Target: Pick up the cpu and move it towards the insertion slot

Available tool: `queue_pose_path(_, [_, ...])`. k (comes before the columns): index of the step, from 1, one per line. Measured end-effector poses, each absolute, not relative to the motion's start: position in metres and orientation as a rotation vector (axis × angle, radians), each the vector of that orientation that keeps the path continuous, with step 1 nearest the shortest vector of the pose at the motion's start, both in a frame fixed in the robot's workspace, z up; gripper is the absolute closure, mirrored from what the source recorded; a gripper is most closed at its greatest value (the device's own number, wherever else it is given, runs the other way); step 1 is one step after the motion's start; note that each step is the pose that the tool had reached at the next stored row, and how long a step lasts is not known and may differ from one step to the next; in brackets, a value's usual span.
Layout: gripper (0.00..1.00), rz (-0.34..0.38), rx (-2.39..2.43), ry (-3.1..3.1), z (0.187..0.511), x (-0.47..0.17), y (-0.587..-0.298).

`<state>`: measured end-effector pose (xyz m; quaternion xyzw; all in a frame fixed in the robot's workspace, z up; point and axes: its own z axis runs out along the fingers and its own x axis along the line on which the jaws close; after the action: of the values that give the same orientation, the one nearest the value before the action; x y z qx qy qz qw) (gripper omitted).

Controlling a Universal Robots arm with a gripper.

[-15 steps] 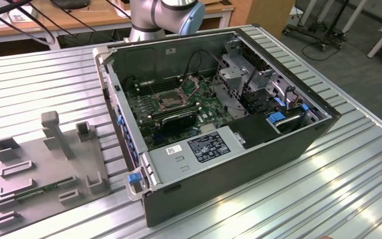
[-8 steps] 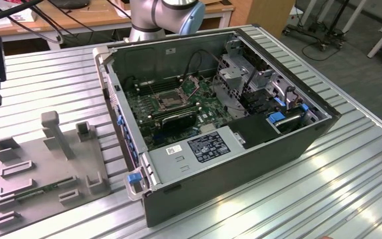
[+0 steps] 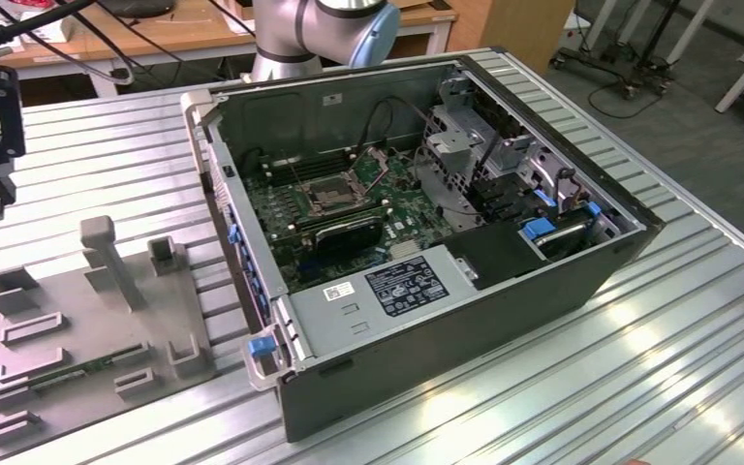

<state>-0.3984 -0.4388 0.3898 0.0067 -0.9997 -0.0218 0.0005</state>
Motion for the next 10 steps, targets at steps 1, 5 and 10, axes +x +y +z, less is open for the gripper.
queue_pose_path(1, [0.46, -0.068, 0.021, -3.14, 0.3898, -0.3984, -0.4388])
queue_pose_path(5, [0.46, -0.068, 0.021, -3.14, 0.3898, -0.398, -0.4388])
queue_pose_path(10, [0.46, -0.068, 0.021, -3.14, 0.3898, -0.3949, -0.4388])
